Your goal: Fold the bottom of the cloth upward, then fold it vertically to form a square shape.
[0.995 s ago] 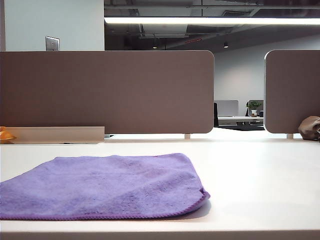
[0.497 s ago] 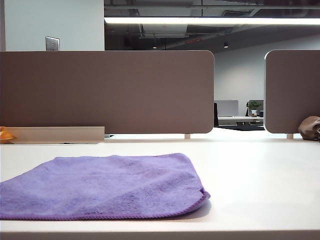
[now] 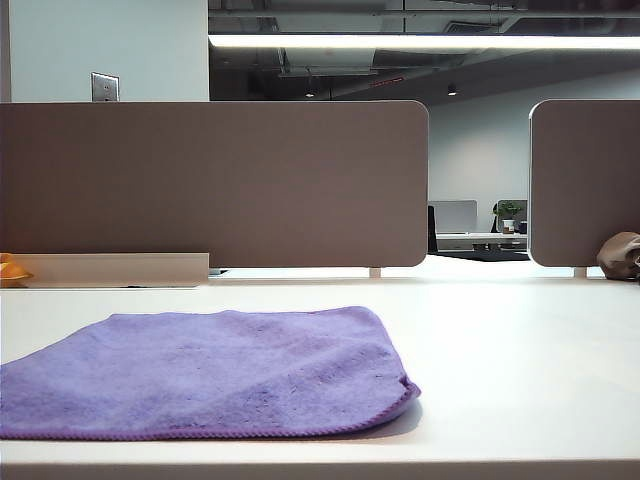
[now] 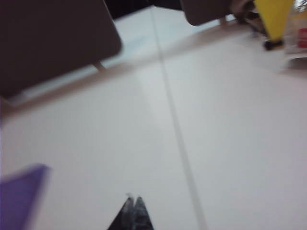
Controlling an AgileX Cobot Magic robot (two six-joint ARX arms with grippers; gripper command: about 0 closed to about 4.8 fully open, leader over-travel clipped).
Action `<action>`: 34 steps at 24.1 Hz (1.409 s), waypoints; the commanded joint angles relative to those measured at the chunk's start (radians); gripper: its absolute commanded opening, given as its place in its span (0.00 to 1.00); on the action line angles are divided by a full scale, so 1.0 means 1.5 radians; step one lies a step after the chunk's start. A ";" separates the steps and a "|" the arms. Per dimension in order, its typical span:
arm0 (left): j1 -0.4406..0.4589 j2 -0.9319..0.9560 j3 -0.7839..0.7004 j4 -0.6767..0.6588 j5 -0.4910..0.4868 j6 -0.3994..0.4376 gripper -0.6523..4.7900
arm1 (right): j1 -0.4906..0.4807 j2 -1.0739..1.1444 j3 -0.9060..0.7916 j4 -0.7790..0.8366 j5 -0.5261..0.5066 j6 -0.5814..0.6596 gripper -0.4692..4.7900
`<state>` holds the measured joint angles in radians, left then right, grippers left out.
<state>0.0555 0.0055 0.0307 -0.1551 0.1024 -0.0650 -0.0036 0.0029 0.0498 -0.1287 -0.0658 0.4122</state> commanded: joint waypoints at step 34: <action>-0.006 0.768 0.452 -0.481 0.254 -0.022 0.23 | 0.352 0.777 0.319 -0.044 -0.350 0.051 0.43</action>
<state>0.0463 1.1599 0.7052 -0.8577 0.4873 -0.1146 0.4950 1.1416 0.5217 -0.2253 -0.6327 0.4957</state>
